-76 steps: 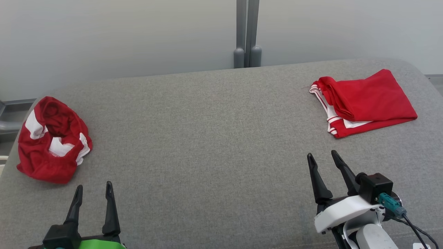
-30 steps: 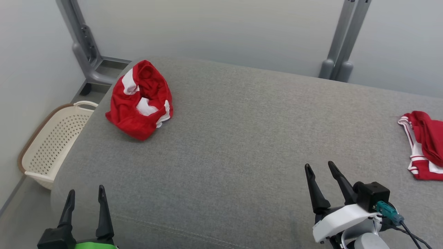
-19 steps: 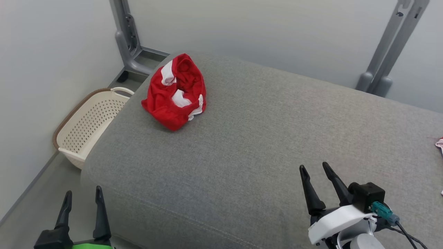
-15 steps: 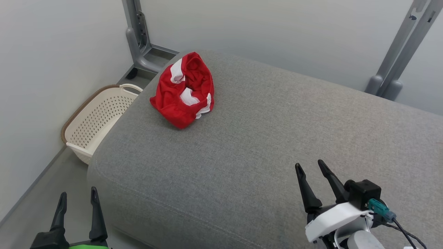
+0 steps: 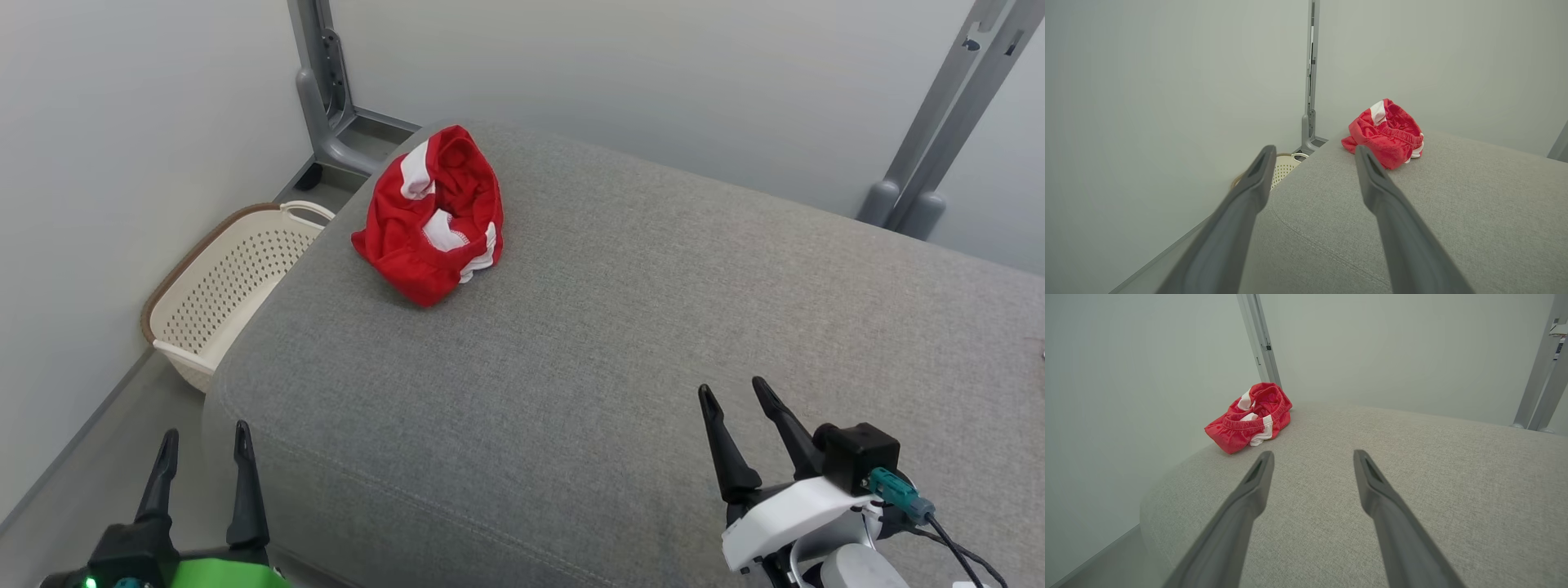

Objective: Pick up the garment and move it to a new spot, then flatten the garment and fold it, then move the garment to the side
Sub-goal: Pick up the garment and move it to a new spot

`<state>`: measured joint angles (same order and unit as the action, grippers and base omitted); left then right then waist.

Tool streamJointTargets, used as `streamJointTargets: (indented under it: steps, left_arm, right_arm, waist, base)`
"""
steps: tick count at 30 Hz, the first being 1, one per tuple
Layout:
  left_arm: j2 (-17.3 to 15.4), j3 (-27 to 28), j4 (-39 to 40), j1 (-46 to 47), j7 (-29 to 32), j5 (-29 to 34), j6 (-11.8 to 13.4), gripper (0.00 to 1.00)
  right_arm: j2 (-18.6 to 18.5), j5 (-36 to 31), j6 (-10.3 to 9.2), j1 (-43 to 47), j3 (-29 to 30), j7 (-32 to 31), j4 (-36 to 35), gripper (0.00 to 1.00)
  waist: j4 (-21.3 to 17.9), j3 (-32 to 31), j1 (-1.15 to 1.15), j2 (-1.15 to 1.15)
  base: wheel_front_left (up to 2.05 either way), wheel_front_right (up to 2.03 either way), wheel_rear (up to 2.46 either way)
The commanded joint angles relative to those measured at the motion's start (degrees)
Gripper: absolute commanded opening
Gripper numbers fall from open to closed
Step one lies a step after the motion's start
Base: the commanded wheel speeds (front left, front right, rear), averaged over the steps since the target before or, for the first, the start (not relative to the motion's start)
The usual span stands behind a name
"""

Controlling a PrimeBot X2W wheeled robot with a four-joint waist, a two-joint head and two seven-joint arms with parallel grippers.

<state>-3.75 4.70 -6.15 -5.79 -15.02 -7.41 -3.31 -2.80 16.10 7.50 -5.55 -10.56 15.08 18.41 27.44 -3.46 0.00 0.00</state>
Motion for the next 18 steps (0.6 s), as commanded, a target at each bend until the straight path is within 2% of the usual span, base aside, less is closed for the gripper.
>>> streamJointTargets:
  steps: [1, 11, 18]
  left_arm:
    - [-0.9, -0.5, -0.3, 1.9, -0.1, 0.7, -0.5, 1.0]
    - [-5.6, -3.5, -2.0, 14.2, 1.1, 1.2, -2.7, 1.0]
    - [-8.8, -2.5, -3.9, 24.7, 1.4, -3.7, -3.7, 1.0]
  right_arm:
    - [-0.2, 0.0, -0.02, 0.8, 0.4, 0.2, -0.2, 1.0]
    - [-0.2, -1.3, -0.02, -0.9, -0.6, 0.2, -0.7, 1.0]
    - [-0.2, -2.7, -0.02, -3.8, -1.1, 0.2, -1.2, 1.0]
  waist:
    - [-0.4, -0.4, 0.0, 0.0]
    - [-6.3, 1.6, 0.0, 0.0]
    - [-12.4, 5.8, 0.0, 0.0]
  base:
    - [0.0, 0.0, 0.0]
    - [0.0, 0.0, 0.0]
    - [0.0, 0.0, 0.0]
